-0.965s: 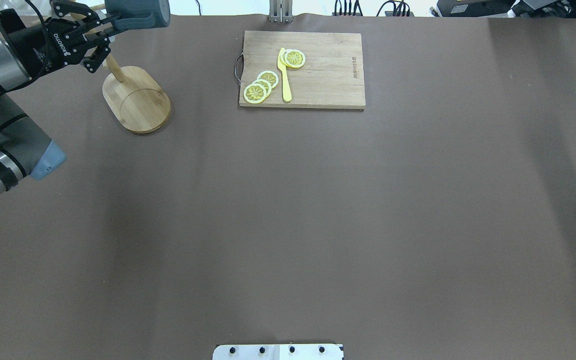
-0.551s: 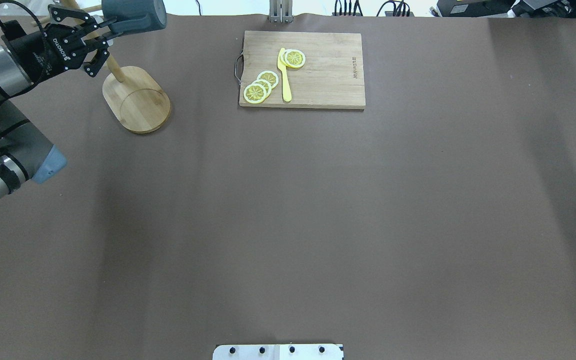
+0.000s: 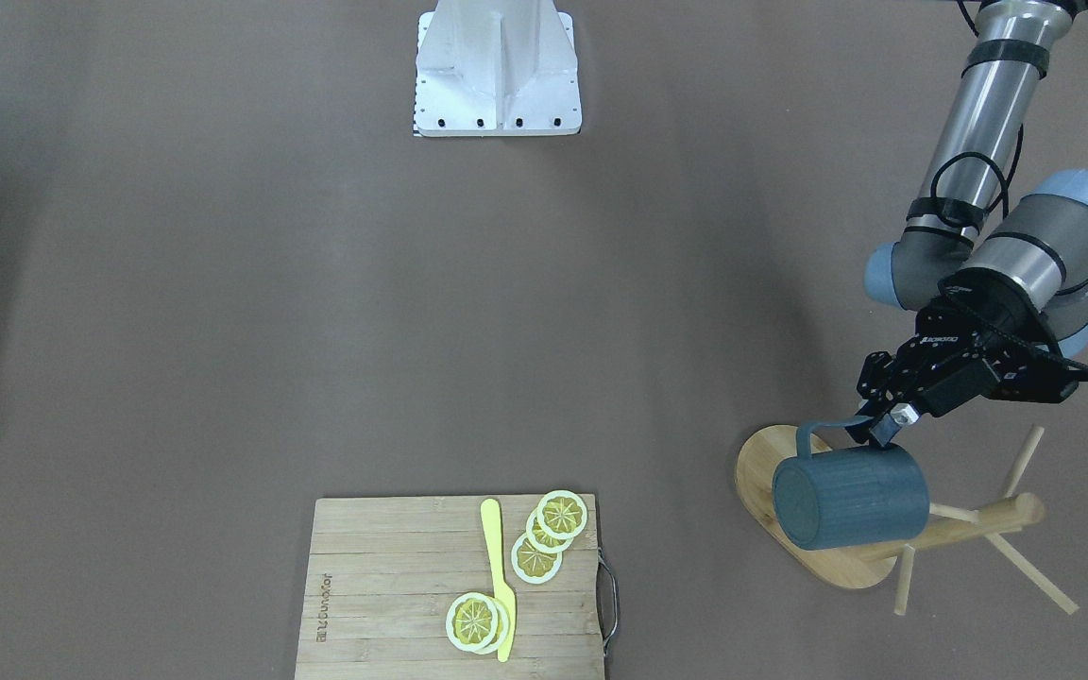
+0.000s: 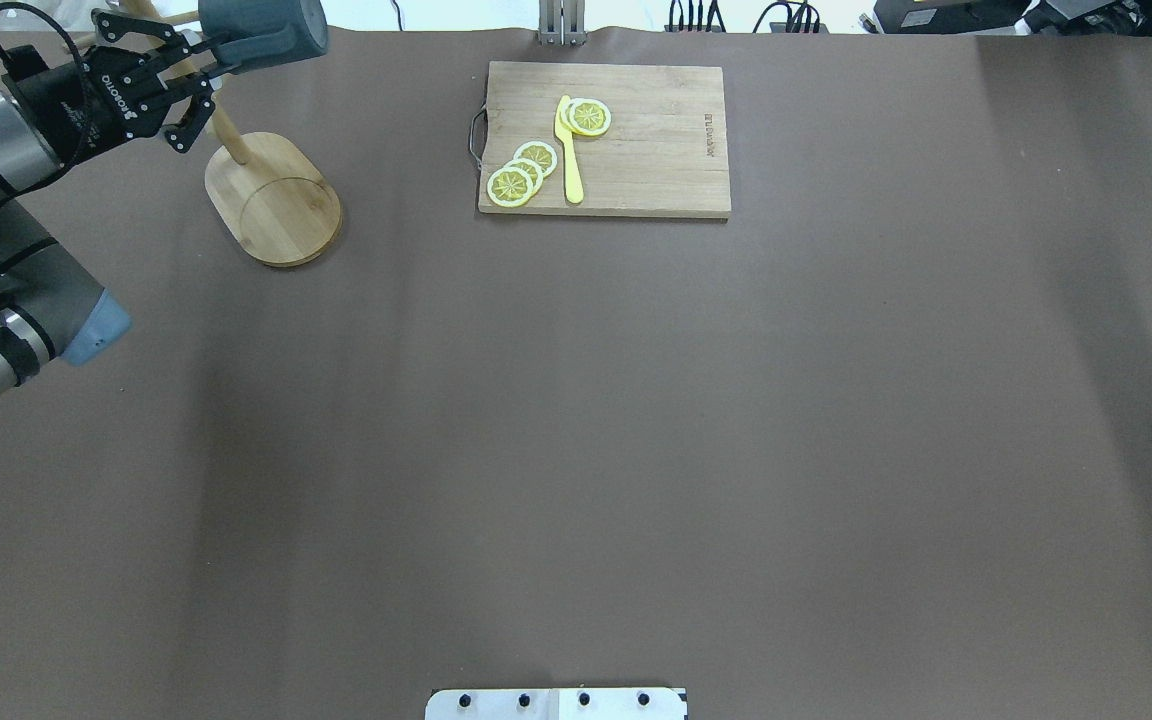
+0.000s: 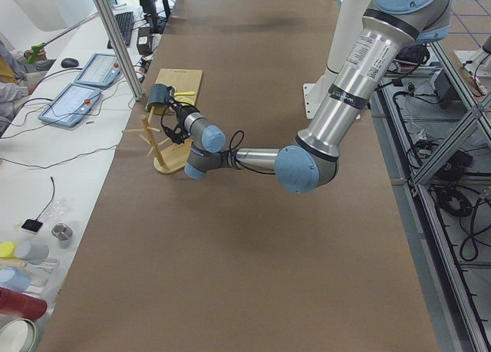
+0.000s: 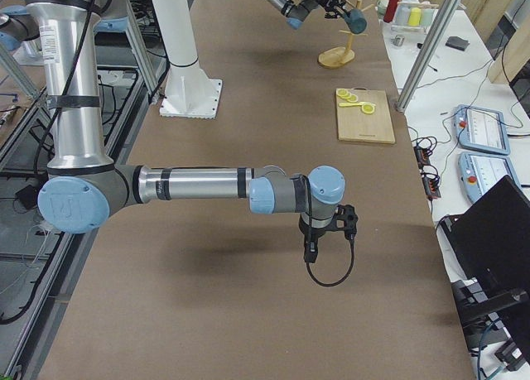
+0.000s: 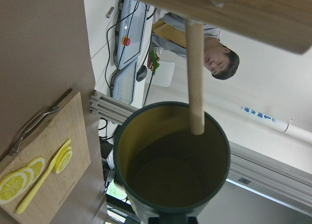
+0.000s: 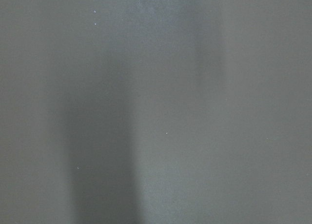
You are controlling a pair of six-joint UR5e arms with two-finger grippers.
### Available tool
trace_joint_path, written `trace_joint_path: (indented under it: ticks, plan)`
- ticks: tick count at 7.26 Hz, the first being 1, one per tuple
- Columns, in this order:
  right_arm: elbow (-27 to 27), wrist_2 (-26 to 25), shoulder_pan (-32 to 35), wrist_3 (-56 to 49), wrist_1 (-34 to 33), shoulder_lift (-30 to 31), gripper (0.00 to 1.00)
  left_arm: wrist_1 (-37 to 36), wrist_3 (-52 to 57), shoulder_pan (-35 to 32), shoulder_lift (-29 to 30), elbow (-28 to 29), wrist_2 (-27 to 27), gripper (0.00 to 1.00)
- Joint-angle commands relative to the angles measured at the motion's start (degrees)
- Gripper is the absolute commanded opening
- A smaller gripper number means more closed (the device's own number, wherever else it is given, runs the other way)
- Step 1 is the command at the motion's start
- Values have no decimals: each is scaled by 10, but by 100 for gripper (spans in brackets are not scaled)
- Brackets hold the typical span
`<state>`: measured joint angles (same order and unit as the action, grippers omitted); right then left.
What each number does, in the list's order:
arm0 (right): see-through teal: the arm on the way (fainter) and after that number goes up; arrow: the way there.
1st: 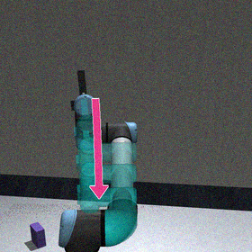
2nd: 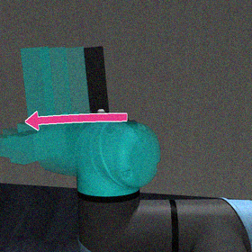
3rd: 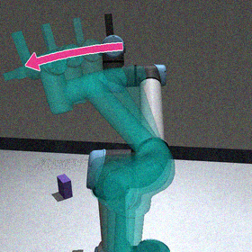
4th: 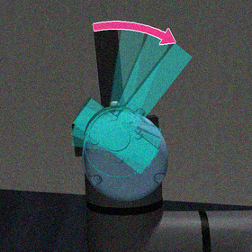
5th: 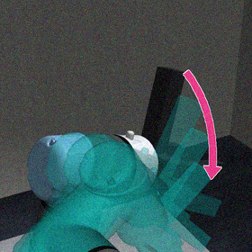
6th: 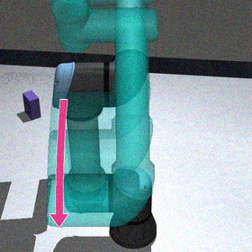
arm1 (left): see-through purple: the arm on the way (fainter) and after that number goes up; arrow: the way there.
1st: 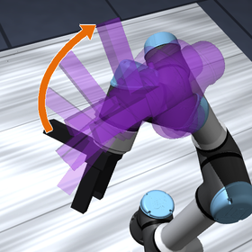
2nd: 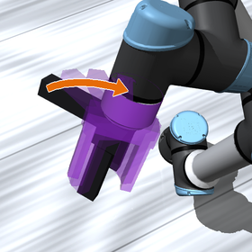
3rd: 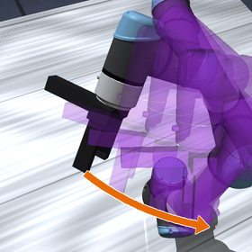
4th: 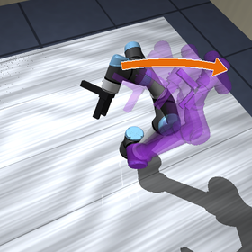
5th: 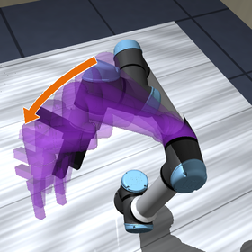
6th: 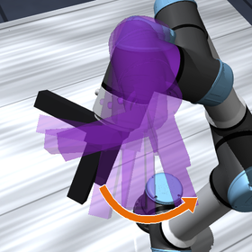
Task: Hang cup on storage rack
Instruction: 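Hook the blue mug's handle onto a mug tree branch with the left gripper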
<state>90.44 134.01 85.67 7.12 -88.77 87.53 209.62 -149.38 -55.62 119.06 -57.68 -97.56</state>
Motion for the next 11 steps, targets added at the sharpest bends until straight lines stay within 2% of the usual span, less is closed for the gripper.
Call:
trace_joint_path:
  ticks: [1, 4, 5, 11]
  plan:
    - [1, 0, 0, 0, 0, -2, 100, 4, -52, -3, -3, 2, 22, 0]
    - [5, 0, 0, 2, 0, -2, 100, 6, -121, -3, -5, 10, 38, 0]
    - [9, 0, -1, 2, 0, 0, 100, 25, -122, -3, -15, 18, 39, 0]
    - [13, 0, 2, 2, 0, 3, 100, 37, -128, -3, -27, 23, 38, 0]
